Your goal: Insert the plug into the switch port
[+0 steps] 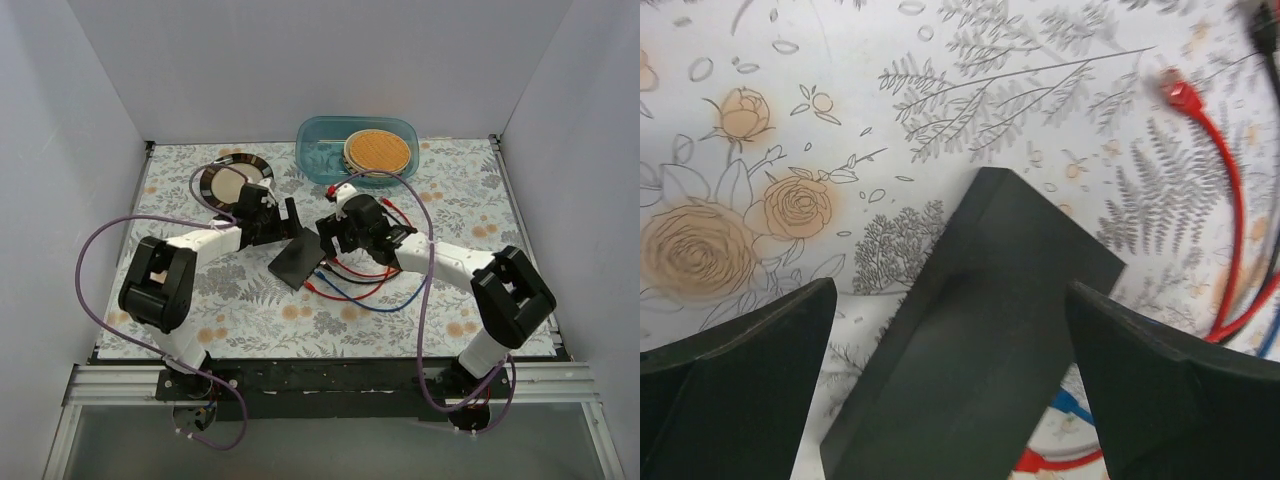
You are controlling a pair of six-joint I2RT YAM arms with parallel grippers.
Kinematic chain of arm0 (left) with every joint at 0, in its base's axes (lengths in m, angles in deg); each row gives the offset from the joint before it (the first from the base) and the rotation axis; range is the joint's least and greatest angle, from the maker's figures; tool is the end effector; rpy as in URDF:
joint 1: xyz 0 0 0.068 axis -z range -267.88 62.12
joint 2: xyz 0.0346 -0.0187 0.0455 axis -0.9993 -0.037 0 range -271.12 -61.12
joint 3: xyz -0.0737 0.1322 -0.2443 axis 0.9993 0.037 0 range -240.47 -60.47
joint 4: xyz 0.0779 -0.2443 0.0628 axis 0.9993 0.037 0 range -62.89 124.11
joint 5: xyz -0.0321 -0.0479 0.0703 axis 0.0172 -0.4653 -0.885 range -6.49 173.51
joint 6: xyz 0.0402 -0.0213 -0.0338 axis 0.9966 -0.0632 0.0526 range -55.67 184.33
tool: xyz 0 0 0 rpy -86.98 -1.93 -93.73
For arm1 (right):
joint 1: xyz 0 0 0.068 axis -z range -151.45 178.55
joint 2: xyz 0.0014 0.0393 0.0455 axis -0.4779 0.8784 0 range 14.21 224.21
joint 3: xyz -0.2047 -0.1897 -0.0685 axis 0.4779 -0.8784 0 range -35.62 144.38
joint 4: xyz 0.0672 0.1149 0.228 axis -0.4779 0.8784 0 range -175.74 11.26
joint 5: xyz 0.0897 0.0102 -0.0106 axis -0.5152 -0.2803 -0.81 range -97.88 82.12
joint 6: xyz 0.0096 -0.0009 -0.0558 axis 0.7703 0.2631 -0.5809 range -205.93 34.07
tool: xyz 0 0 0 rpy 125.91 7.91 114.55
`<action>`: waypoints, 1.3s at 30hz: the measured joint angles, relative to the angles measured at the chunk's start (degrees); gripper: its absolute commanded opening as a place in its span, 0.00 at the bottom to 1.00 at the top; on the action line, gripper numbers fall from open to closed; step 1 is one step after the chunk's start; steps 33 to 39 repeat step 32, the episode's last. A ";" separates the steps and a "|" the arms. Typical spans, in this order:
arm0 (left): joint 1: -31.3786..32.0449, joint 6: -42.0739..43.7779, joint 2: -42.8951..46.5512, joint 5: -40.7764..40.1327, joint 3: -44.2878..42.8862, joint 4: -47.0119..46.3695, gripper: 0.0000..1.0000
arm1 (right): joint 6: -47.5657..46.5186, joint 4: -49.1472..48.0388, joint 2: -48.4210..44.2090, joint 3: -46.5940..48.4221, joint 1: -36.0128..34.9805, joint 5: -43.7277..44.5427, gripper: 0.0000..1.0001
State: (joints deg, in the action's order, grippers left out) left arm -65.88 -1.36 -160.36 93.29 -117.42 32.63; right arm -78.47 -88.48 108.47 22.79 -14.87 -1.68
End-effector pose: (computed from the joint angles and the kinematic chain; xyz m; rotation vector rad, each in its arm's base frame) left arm 0.3354 -0.1426 0.1828 -0.8858 2.4393 -0.8531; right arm 0.2728 0.2523 0.2334 -0.6095 2.0845 0.3991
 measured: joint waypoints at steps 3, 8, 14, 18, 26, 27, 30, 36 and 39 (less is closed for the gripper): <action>-0.13 -0.35 6.47 -1.14 0.48 2.01 0.98 | 0.11 0.83 -5.09 -1.27 0.02 1.53 0.98; -0.13 -0.57 25.03 -1.46 3.28 1.86 0.98 | 0.48 1.90 -17.25 -4.57 0.02 3.10 0.98; -0.11 -1.31 39.85 -2.34 4.11 3.04 0.98 | 1.86 3.28 -31.08 -8.33 0.02 4.61 0.98; -0.09 -2.23 44.11 -4.13 5.53 7.17 0.98 | 3.58 5.35 -37.99 -12.15 0.02 6.08 0.98; -0.09 -2.32 51.78 -7.72 12.72 12.76 0.98 | 5.95 8.94 -49.37 -22.01 0.02 10.10 0.98; -0.09 -2.32 52.70 -8.22 13.05 12.79 0.98 | 5.99 9.14 -49.86 -22.34 0.00 10.78 0.98; -0.09 -2.27 54.01 -9.31 13.42 12.39 0.98 | 5.42 9.64 -50.64 -22.45 0.02 12.22 0.99; -0.09 -2.16 53.96 -9.51 13.44 12.02 0.98 | 4.11 9.81 -51.17 -22.51 0.02 11.93 0.99; -0.09 -2.16 53.96 -9.51 13.44 12.02 0.98 | 4.11 9.81 -51.17 -22.51 0.02 11.93 0.99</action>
